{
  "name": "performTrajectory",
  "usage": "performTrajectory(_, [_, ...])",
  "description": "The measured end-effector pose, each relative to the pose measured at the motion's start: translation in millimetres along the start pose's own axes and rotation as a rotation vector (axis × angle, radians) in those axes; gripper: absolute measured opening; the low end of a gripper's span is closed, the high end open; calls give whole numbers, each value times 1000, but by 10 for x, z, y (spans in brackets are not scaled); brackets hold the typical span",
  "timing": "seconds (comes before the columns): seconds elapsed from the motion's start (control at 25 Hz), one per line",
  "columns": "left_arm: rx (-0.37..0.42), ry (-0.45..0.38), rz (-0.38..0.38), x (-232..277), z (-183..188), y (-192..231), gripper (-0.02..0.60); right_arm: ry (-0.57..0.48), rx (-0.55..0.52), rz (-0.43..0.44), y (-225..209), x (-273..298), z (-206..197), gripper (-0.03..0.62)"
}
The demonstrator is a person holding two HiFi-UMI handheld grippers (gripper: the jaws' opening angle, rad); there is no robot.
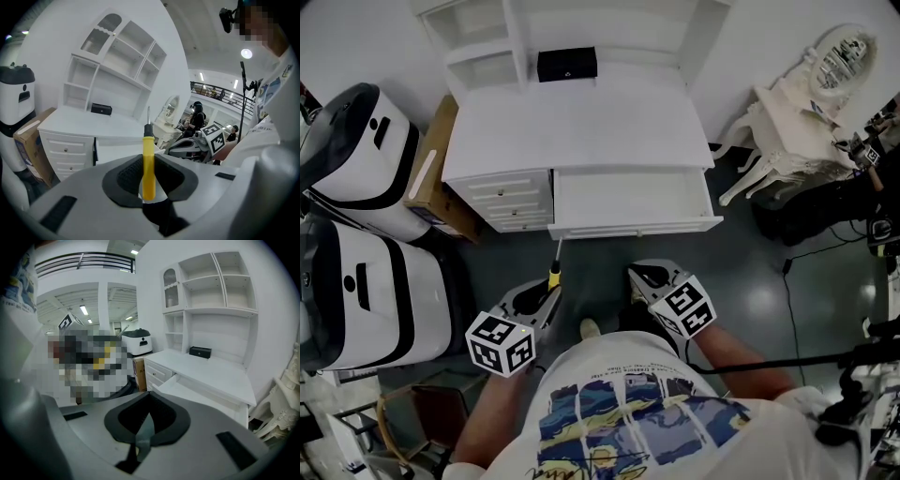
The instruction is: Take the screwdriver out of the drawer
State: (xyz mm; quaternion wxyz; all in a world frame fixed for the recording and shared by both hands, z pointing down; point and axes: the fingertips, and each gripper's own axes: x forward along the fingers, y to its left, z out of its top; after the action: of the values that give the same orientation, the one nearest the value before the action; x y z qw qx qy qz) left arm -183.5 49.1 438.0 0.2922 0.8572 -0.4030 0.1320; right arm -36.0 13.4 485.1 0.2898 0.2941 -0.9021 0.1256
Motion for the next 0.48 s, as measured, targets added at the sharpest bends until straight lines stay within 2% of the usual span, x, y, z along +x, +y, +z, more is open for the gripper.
performTrajectory(0.48, [4, 7, -7, -32, -48, 28, 83, 6, -5, 2, 80, 36, -6, 25])
